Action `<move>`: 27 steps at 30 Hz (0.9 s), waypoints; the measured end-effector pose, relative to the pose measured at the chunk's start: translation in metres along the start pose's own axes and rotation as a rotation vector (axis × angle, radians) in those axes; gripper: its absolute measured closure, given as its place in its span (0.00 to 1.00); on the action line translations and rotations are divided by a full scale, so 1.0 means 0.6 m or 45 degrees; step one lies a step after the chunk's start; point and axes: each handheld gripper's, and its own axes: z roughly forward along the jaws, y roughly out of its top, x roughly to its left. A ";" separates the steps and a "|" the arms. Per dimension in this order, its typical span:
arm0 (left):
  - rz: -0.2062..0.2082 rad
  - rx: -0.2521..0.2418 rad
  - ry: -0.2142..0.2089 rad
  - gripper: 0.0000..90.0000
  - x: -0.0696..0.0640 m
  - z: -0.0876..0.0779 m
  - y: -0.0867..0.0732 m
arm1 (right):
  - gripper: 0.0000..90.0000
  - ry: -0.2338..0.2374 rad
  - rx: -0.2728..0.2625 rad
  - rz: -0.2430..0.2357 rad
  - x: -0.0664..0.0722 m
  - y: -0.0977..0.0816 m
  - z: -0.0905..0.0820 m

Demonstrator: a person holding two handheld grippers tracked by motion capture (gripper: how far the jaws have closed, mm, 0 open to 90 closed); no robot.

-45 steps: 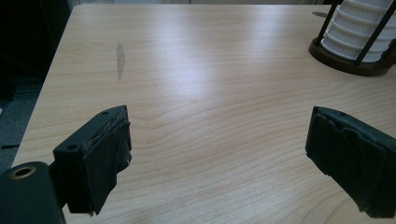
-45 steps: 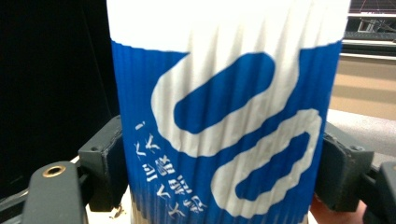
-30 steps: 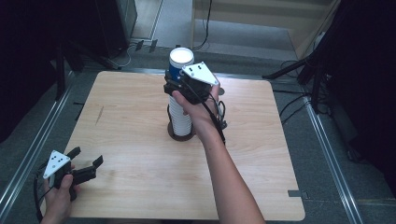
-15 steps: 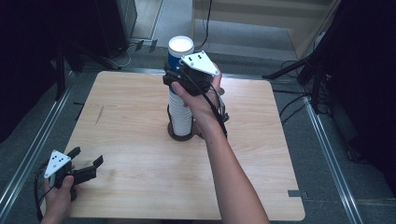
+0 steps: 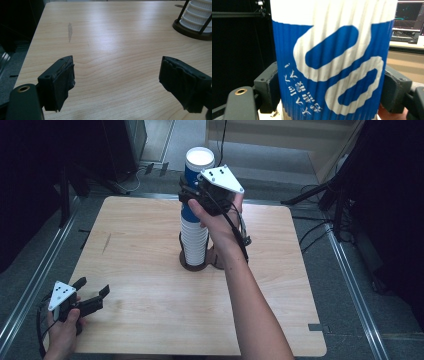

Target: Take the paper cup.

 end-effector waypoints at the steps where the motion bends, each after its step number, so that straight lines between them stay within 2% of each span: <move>1: -0.004 0.001 0.007 0.15 0.001 0.000 0.000 | 0.21 -0.007 -0.007 -0.003 -0.004 0.003 -0.003; 7: 0.007 0.009 0.013 0.10 -0.001 0.000 0.001 | 0.21 -0.035 -0.018 0.002 -0.019 0.011 -0.011; 11: 0.021 0.023 -0.005 0.02 -0.002 0.000 0.002 | 0.21 -0.058 -0.025 0.004 -0.036 0.015 -0.020; 20: 0.013 0.019 -0.003 0.01 -0.002 -0.001 0.002 | 0.21 -0.092 -0.030 0.001 -0.055 0.019 -0.033; 24: 0.011 0.019 0.017 0.01 -0.002 -0.001 0.002 | 0.21 -0.111 -0.037 -0.004 -0.065 0.018 -0.041; 27: 0.003 0.016 0.001 0.00 0.001 -0.002 0.002 | 0.21 -0.121 -0.038 -0.001 -0.069 0.015 -0.045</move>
